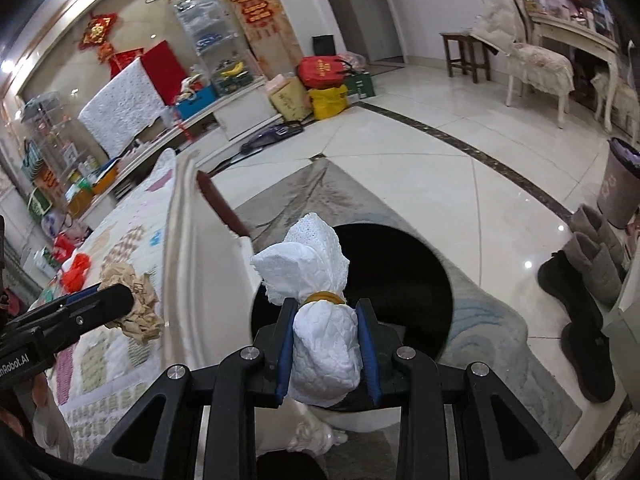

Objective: Collect trash
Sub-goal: 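Carry the paper and tissue bundle in both tools to the black bin, then open both tools over the bin to drop the paper and tissue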

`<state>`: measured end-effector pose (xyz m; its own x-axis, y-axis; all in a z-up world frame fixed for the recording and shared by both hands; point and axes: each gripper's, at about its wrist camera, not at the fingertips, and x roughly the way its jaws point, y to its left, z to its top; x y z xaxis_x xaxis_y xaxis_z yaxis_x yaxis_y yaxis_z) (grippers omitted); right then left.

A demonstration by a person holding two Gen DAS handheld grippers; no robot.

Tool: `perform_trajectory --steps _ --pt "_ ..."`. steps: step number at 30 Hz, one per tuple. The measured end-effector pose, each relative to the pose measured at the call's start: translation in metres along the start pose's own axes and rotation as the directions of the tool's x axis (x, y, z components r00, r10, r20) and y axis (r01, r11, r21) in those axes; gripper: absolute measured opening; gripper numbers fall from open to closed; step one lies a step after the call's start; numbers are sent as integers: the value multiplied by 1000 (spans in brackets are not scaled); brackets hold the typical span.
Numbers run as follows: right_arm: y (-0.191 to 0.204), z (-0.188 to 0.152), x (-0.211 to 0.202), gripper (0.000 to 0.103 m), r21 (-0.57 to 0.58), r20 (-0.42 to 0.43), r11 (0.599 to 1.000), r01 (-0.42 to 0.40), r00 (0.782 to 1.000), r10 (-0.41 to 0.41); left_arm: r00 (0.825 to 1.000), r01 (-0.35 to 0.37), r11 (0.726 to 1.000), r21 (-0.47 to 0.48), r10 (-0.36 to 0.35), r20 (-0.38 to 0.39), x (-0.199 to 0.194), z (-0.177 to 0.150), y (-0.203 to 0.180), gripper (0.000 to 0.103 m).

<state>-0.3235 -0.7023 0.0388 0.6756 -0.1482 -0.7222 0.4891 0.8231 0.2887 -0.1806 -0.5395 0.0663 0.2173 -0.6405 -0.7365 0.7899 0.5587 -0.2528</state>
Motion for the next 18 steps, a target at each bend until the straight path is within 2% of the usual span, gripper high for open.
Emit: perform_trajectory --steps 2,3,4,5,6,13,18 --pt "-3 4 3 29 12 4 1000 17 1000 -17 1000 11 1000 -8 -11 13 7 4 -2 43" --pt "-7 7 5 34 20 6 999 27 1000 -27 1000 21 1000 -13 -21 21 11 6 -3 47" --pt "-9 9 8 42 24 6 999 34 999 -34 999 32 999 -20 -31 27 14 8 -4 53" --pt "-11 11 9 58 30 12 998 47 999 -47 999 39 999 -28 -38 32 16 10 -2 56" --pt "-14 12 8 66 41 24 998 46 999 -47 999 42 998 -37 -41 36 18 11 -1 61" --pt "-12 7 4 66 46 22 998 38 999 -39 999 44 998 -42 -43 21 21 7 3 62" --pt "-8 2 5 66 46 14 999 25 1000 -26 1000 -9 1000 -19 9 30 12 1 4 62"
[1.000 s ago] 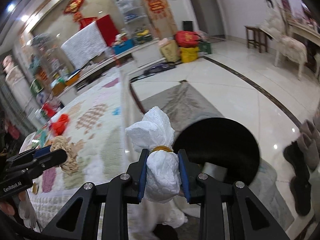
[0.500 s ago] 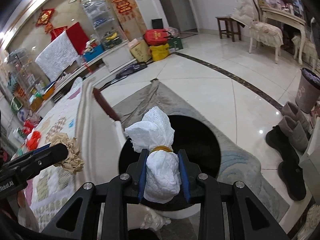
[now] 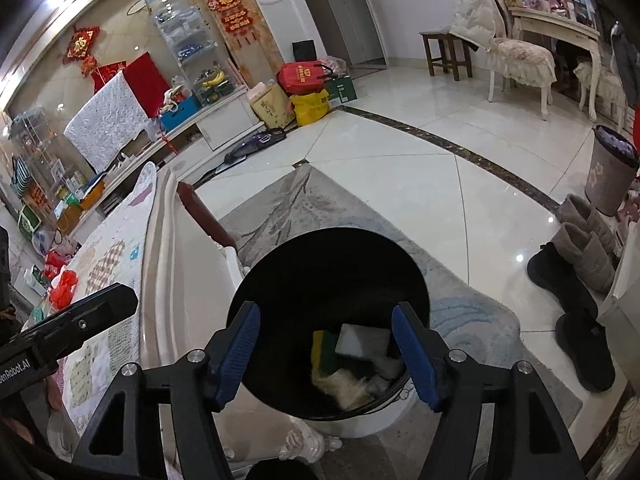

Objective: Collect trash
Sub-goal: 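Open both tools over the bin to drop the paper and tissue, then move both open tools back over the remaining trash on the bed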

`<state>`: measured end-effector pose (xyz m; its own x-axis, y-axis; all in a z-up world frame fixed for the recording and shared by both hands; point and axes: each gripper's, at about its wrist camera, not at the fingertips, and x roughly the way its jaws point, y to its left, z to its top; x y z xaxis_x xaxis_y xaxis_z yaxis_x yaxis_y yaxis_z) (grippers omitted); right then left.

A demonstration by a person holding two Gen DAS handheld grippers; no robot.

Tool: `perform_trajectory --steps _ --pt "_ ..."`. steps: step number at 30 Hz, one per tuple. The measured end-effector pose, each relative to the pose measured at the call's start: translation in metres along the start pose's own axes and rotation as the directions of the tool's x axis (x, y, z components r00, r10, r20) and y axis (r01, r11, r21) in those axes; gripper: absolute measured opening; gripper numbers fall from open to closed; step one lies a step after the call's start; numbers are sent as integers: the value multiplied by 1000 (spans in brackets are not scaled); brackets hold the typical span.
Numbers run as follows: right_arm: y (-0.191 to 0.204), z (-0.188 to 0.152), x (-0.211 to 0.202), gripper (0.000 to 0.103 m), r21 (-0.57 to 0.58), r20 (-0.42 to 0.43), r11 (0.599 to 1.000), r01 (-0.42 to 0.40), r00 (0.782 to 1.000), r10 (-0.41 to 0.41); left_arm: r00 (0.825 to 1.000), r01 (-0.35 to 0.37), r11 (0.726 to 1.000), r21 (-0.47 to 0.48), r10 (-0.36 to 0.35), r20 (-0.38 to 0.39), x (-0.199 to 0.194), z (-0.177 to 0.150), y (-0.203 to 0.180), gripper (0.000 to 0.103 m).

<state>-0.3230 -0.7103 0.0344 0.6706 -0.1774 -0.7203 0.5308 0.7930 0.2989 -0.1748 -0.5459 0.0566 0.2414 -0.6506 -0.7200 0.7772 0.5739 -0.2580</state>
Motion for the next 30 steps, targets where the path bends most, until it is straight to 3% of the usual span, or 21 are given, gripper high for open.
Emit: perform_trajectory --steps 16,30 --pt "54 -11 -9 66 -117 8 993 -28 1000 30 986 -153 987 -40 155 56 -47 -25 35 62" --pt "136 -33 -2 66 -229 -45 963 -146 989 139 948 -294 948 -125 305 88 -109 -63 91 62"
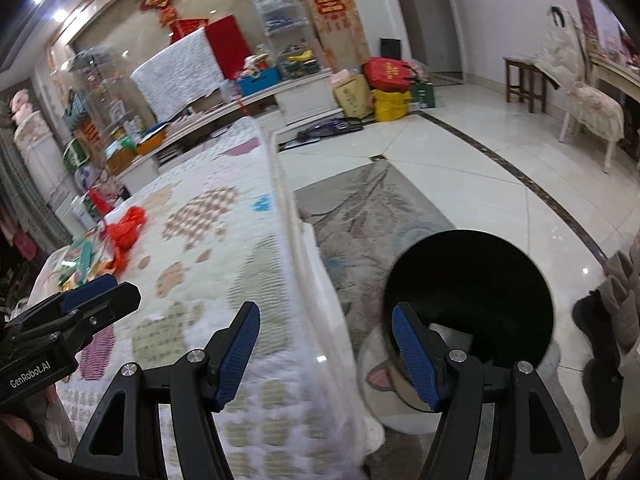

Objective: Collect trash
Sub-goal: 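Move both open tools back over the remaining trash on the bed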

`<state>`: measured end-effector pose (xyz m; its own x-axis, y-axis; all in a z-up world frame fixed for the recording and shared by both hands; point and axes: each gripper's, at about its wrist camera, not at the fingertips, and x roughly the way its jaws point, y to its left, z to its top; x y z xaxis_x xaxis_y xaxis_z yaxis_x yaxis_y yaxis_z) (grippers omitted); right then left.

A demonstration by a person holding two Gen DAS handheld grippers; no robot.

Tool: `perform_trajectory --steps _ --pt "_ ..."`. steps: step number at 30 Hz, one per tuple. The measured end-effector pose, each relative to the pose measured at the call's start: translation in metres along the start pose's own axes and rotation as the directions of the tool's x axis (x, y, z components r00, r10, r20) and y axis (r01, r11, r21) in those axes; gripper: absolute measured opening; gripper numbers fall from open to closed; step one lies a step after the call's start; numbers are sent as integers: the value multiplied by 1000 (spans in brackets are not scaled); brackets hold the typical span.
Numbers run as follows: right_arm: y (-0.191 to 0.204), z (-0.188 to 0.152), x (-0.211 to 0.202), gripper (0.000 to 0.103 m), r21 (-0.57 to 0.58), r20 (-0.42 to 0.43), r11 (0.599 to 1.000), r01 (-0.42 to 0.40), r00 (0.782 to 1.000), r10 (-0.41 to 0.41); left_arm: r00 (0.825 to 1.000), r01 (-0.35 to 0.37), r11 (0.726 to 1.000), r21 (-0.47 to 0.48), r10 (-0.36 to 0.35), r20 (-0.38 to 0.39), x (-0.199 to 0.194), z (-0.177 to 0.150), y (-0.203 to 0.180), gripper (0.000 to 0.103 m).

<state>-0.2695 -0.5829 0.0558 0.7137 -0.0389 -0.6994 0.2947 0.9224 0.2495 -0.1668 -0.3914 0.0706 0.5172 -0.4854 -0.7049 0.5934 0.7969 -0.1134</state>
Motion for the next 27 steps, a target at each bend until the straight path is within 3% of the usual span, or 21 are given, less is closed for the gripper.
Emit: perform_trajectory --steps 14,23,27 --pt "74 -3 20 67 -105 -55 989 -107 993 102 996 -86 988 -124 82 -36 -24 -35 85 62" --pt "98 -8 31 67 -139 -91 980 -140 988 128 990 -129 944 -303 102 -102 -26 -52 161 62" --pt "103 -7 34 67 -148 -98 978 -150 986 136 987 -119 930 -348 74 -141 -40 -74 180 62"
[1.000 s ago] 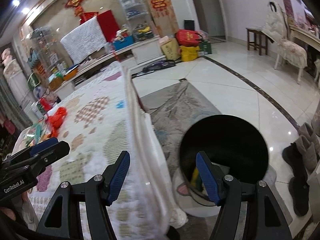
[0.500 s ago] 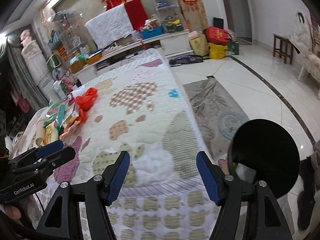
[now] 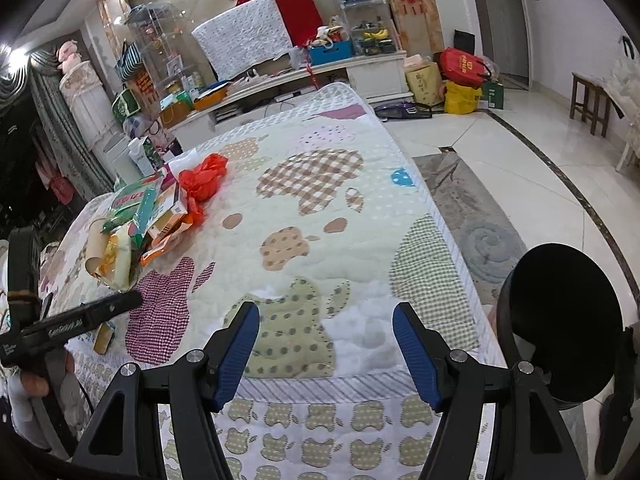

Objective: Collect trash
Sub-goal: 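Move both open tools back over the remaining trash on the bed, then grasp the white-blue medicine box with the left tool while the right tool grasps the yellow snack bag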

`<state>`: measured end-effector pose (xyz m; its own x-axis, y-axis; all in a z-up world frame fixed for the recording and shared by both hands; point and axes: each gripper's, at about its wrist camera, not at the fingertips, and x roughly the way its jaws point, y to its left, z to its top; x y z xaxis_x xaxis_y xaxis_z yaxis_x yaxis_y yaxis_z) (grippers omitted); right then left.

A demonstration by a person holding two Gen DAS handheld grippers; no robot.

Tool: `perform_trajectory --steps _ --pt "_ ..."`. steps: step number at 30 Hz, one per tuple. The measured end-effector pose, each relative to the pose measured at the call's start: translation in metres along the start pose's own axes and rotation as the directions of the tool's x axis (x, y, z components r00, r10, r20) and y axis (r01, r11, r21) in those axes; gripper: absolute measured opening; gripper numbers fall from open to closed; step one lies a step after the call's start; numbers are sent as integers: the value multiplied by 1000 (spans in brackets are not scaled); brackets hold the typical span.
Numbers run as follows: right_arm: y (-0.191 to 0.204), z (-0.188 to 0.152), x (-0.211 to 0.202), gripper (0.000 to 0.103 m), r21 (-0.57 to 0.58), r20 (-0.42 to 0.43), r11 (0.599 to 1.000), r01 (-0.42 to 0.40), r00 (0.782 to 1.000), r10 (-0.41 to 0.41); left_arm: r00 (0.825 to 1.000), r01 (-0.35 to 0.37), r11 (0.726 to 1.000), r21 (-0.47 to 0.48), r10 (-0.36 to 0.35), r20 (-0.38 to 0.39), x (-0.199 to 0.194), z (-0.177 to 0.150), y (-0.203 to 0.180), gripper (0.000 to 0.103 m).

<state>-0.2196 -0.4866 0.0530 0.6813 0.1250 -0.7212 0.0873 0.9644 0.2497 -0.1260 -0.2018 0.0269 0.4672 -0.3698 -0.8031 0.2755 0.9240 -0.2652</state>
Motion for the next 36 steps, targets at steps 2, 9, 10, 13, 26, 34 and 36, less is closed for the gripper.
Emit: perform_trajectory --steps 2,9,10,13,26,34,36 --pt "4 2 1 67 -8 0 1000 -8 1000 8 1000 -15 1000 1 15 -8 -10 -10 10 62" --pt "25 1 12 70 -42 -25 998 -48 999 47 996 -87 994 -59 86 -19 -56 -42 60 62" --pt "29 1 15 70 -47 -34 997 -57 998 55 994 -105 992 -73 104 -13 -63 -45 68 62" --pt "46 -2 25 70 -65 -65 993 -102 993 97 989 -149 982 -114 149 -3 -80 -52 90 62" --pt "159 0 75 78 -160 -212 919 -361 922 325 996 -76 977 -198 84 35 -129 -70 122 62" --pt "215 9 106 78 -229 -254 893 -388 909 330 992 -103 945 -311 121 41 -139 -91 149 62" --pt "220 11 108 78 -235 -255 889 -393 908 333 992 -107 939 -326 124 33 -141 -93 154 62"
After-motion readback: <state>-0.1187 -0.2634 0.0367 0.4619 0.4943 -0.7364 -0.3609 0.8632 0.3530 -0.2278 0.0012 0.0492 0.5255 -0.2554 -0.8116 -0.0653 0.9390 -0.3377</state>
